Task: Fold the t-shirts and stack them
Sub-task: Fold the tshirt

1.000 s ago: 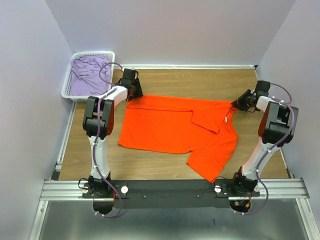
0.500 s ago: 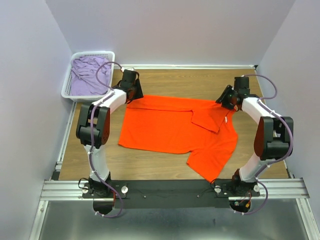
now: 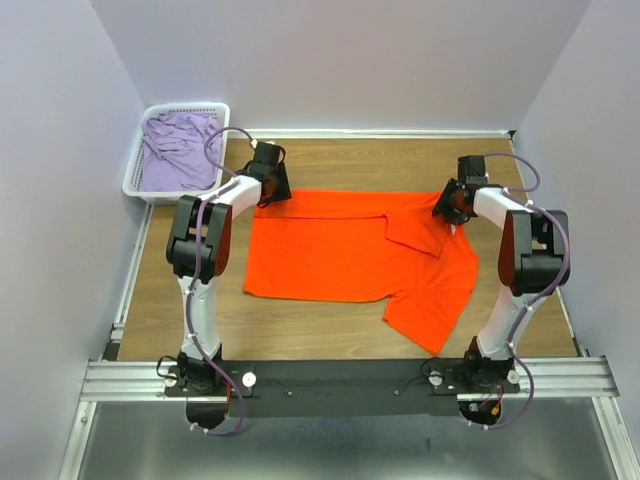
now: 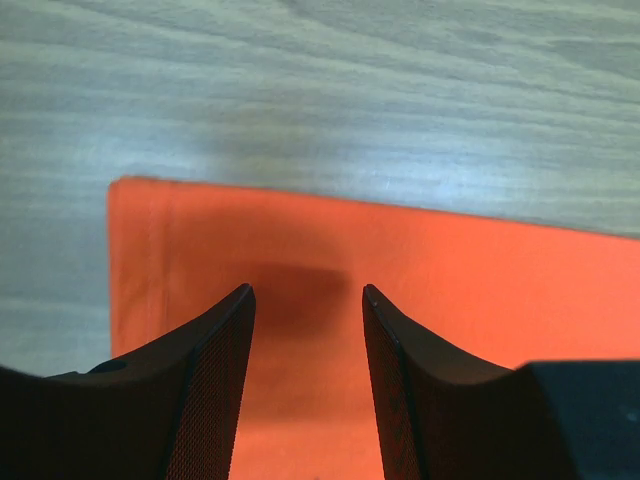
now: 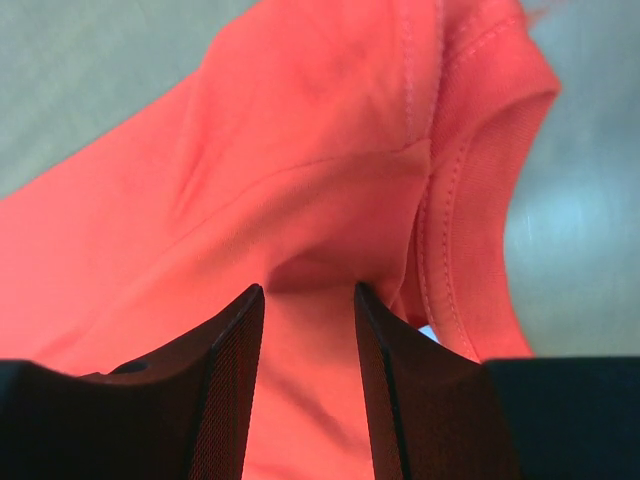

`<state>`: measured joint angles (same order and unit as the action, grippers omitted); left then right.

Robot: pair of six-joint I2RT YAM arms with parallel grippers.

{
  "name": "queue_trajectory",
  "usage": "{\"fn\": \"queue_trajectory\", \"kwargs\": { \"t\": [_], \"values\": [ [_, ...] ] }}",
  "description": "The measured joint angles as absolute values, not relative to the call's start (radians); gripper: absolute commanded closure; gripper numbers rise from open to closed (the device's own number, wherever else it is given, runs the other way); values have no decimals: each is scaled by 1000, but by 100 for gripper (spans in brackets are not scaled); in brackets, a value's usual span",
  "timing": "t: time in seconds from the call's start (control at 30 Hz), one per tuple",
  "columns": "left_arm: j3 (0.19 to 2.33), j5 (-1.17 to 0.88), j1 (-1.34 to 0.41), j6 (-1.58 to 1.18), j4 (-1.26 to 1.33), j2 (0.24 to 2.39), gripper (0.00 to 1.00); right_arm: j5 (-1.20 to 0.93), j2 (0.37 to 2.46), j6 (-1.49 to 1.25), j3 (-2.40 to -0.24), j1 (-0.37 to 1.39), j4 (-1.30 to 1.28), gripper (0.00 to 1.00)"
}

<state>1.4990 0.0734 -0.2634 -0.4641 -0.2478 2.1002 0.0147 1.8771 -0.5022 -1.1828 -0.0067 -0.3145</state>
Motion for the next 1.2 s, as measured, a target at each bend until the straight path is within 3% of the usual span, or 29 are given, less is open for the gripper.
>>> {"fn": "queue_trajectory", "kwargs": {
  "t": [0.4, 0.57, 0.83, 1.0, 1.2],
  "values": [
    [1952, 74, -263, -486, -376, 2378, 45, 23, 2211, -400, -1639, -48, -284, 47],
    [2088, 73, -261, -500, -433, 2458, 45, 10, 2265, -384, -1724, -50, -284, 39],
    [1796, 89, -270, -507, -433, 2230, 45, -12, 2179, -373, -1651, -49, -329, 20],
    [1633, 99, -299, -506, -396, 2056, 48, -12, 1975, -386, -1500, -48, -375, 14],
    [1540, 99, -327, -505, -398, 2050, 48, -12, 1734, -392, -1345, -45, -422, 9]
  ]
}}
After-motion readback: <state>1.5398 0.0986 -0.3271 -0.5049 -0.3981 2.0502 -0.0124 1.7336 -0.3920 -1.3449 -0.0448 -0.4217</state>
